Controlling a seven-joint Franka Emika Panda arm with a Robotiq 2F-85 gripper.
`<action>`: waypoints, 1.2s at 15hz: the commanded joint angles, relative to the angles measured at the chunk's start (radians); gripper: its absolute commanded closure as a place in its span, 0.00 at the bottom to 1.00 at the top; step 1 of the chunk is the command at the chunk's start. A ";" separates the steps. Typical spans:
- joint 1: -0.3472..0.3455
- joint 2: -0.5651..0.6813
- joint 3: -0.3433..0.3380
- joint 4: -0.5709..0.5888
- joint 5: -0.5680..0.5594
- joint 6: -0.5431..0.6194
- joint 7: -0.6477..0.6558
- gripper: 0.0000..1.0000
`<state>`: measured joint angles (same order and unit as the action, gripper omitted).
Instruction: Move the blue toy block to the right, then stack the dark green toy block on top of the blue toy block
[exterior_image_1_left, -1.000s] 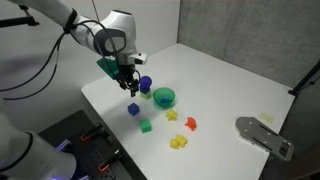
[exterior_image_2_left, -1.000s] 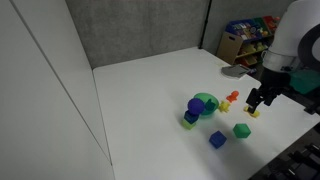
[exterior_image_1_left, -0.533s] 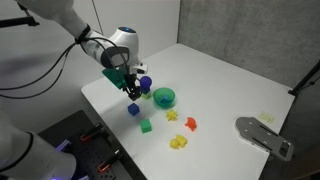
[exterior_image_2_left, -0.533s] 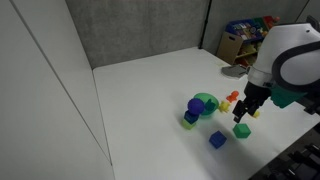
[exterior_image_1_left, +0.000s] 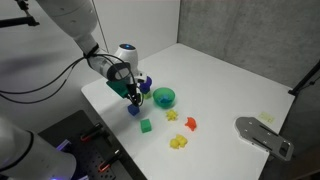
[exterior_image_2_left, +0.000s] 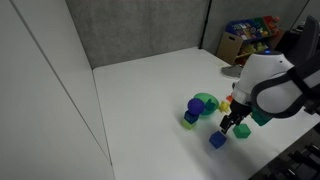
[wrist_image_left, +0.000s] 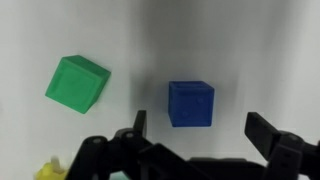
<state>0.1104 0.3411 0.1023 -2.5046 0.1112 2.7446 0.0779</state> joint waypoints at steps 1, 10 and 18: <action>0.053 0.108 -0.035 0.061 -0.068 0.063 0.054 0.00; 0.140 0.297 -0.091 0.172 -0.101 0.166 0.103 0.00; 0.136 0.306 -0.091 0.212 -0.083 0.114 0.120 0.48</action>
<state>0.2496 0.6701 0.0081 -2.3071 0.0112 2.9042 0.1762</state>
